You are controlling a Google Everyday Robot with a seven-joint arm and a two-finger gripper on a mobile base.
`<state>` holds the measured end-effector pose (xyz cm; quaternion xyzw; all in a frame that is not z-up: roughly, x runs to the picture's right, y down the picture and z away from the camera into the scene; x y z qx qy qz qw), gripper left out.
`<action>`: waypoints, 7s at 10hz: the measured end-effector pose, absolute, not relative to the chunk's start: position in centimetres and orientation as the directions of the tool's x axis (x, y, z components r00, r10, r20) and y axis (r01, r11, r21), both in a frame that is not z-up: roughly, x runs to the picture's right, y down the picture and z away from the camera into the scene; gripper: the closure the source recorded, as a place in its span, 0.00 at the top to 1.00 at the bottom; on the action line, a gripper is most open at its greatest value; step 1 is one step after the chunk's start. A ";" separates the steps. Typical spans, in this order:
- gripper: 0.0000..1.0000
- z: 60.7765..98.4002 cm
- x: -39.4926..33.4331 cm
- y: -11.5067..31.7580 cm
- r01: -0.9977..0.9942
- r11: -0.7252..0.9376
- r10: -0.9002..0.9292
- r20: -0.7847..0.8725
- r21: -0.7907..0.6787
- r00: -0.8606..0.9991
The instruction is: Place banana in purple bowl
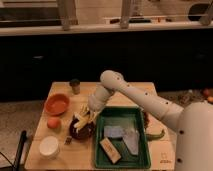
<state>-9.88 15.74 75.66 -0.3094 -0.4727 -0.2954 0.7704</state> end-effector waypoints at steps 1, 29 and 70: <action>0.00 75.5 -10.1 15.9 0.755 0.626 -0.173 0.910 -0.195 0.378; 0.80 74.7 -10.0 15.6 0.828 0.540 -0.232 0.920 -0.148 0.316; 0.80 74.6 -10.0 15.4 0.826 0.544 -0.245 0.913 -0.150 0.327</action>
